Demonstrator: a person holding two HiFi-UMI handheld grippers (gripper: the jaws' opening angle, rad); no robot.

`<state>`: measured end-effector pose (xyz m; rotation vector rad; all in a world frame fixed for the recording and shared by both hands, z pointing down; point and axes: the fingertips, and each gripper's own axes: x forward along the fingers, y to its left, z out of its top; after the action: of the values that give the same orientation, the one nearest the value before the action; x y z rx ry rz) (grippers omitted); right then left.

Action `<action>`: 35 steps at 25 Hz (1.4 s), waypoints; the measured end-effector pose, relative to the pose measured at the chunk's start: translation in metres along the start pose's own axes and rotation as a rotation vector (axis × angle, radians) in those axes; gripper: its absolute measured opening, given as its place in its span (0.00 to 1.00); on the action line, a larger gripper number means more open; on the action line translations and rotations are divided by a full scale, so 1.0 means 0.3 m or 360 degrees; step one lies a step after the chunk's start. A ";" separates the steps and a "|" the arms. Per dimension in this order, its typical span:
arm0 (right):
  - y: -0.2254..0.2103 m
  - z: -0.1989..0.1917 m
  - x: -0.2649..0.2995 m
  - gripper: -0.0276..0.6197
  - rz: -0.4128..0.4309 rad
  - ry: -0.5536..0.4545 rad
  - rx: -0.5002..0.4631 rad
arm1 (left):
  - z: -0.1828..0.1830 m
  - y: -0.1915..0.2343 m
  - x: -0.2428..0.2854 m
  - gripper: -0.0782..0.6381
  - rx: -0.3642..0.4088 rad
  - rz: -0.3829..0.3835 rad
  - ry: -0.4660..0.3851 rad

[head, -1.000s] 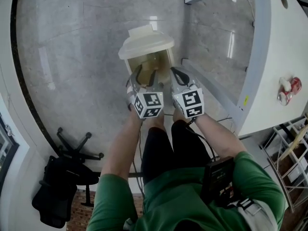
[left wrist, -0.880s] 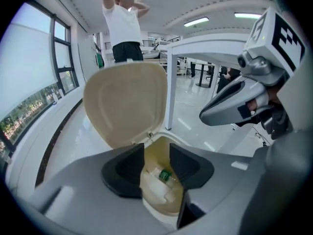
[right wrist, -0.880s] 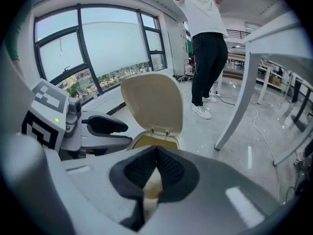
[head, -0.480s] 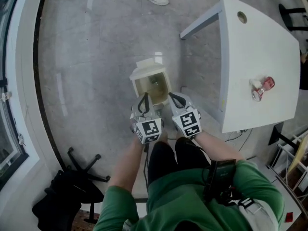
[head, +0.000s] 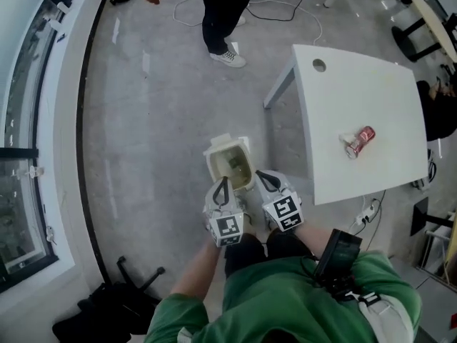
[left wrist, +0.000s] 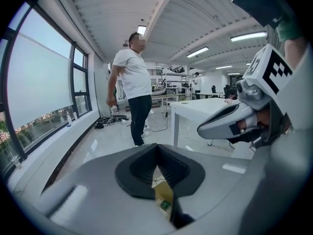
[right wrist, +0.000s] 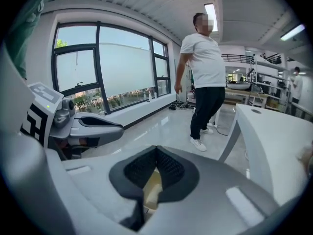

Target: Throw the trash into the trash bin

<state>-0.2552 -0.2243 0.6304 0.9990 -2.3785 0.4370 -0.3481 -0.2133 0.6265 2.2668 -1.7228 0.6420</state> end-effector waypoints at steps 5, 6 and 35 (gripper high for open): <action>0.053 0.099 -0.145 0.05 0.0042 -0.0135 -0.0037 | 0.113 -0.056 -0.123 0.12 0.0005 0.0029 -0.0103; 0.064 0.118 -0.172 0.05 0.0057 -0.0164 -0.0047 | 0.130 -0.069 -0.146 0.12 0.0001 0.0035 -0.0120; 0.082 0.303 -0.965 0.05 0.0219 -0.0727 -0.0204 | 0.581 -0.504 -0.763 0.12 0.0135 0.0329 -0.0684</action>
<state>-0.1321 -0.0877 0.3878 0.9583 -2.8520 0.1052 -0.2174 -0.0483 0.3789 2.4386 -2.1834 0.2770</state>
